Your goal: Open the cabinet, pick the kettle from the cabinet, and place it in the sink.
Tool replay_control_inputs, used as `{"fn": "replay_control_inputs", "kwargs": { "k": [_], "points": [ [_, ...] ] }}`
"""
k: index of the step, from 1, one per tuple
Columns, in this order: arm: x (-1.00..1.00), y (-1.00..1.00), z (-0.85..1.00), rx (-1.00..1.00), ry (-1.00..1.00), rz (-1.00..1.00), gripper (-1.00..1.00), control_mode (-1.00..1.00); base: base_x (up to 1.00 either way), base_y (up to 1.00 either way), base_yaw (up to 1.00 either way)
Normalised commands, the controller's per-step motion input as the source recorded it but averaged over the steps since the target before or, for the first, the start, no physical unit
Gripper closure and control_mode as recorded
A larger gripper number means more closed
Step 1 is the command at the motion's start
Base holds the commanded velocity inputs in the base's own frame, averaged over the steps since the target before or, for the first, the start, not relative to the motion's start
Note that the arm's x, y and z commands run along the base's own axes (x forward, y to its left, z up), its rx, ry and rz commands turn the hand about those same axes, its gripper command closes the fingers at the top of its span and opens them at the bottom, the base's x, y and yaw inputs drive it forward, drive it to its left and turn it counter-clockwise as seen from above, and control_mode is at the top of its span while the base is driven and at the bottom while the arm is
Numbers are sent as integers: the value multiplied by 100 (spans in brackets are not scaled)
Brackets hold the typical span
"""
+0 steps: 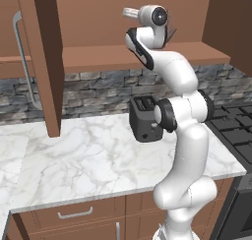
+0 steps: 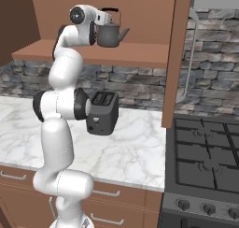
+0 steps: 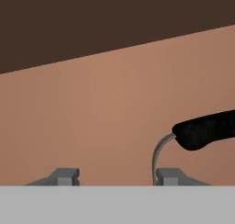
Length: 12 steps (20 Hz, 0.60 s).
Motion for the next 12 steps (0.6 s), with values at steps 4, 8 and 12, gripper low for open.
{"fn": "replay_control_inputs", "kwargs": {
  "k": [4, 8, 12],
  "points": [
    [-10, -4, -6, 2, -20, 5, 100, -100, 0, 0, 0],
    [-15, -2, -4, 1, -20, 2, 100, -100, 0, 0, 0],
    [-20, -1, 0, 0, -12, 0, 100, -100, 0, 0, 0]
  ]
}}
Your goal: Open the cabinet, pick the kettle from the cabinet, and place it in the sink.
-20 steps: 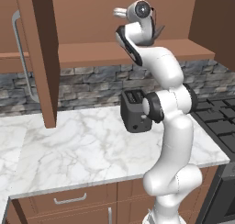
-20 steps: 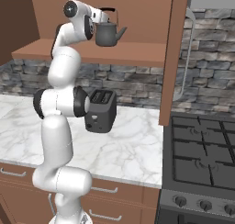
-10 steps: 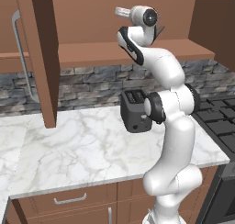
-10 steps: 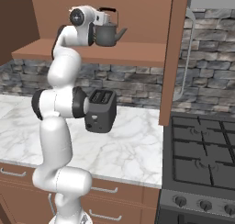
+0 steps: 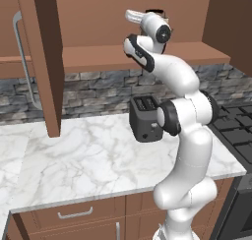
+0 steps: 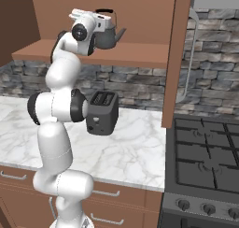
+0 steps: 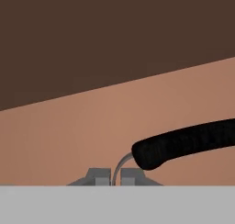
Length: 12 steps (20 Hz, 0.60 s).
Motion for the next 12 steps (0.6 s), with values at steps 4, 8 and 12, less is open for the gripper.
{"fn": "replay_control_inputs", "kwargs": {
  "k": [4, 8, 12],
  "points": [
    [-44, 0, 1, 0, -7, 0, 100, -100, 0, 0, 0],
    [-50, 0, 7, 0, -1, 0, 100, -100, 0, 0, 0],
    [-52, -1, 7, 0, 1, 0, 100, -100, 0, 0, 0]
  ]
}}
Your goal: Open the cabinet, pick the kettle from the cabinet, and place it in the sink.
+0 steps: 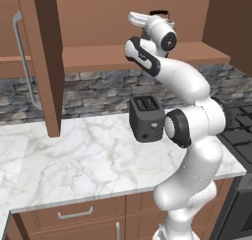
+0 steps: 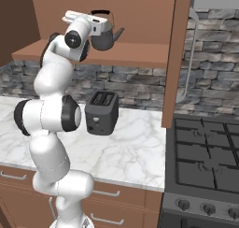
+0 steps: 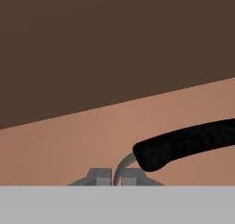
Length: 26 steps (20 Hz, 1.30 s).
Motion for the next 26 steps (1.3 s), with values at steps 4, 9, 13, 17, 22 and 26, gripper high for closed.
{"fn": "replay_control_inputs", "kwargs": {
  "k": [4, 9, 13, 17, 22, 26],
  "points": [
    [-50, -1, 9, -3, 7, 0, 100, -100, 0, 0, 0],
    [-63, -4, 6, 0, 1, 0, 100, -100, 0, 0, 0],
    [-69, -1, 7, 0, 0, 0, 100, -100, 0, 0, 0],
    [-73, -1, 7, 0, 0, 0, 100, -100, 0, 0, 0],
    [-72, 0, 6, -4, 0, -7, 100, -100, 0, 0, 0],
    [-71, 0, 5, -4, 0, -8, 100, -100, 0, 0, 0]
  ]
}}
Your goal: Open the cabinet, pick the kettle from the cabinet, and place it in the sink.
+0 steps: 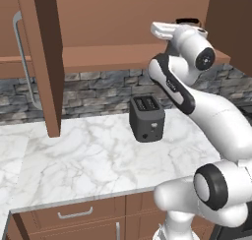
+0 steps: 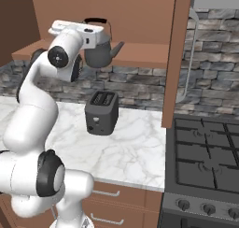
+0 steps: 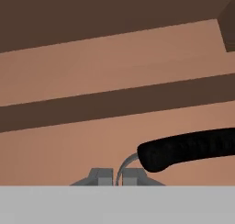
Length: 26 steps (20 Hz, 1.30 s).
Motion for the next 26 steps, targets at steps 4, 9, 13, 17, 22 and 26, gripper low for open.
{"fn": "replay_control_inputs", "kwargs": {
  "k": [4, 9, 13, 17, 22, 26],
  "points": [
    [-68, 0, 7, -3, 0, -10, 100, -100, 0, 0, 0],
    [-65, 2, 7, -3, 0, -12, 100, -100, 0, 0, 0],
    [-65, 2, 6, 0, 0, -16, 100, -100, 0, 0, 0],
    [-65, 1, 3, 0, 0, -14, 100, -100, 0, 0, 0],
    [-61, 3, -7, -2, 0, -17, 100, -100, 0, 0, 0],
    [-45, -1, -30, -3, 0, -15, 100, -100, 0, 0, 0]
  ]
}}
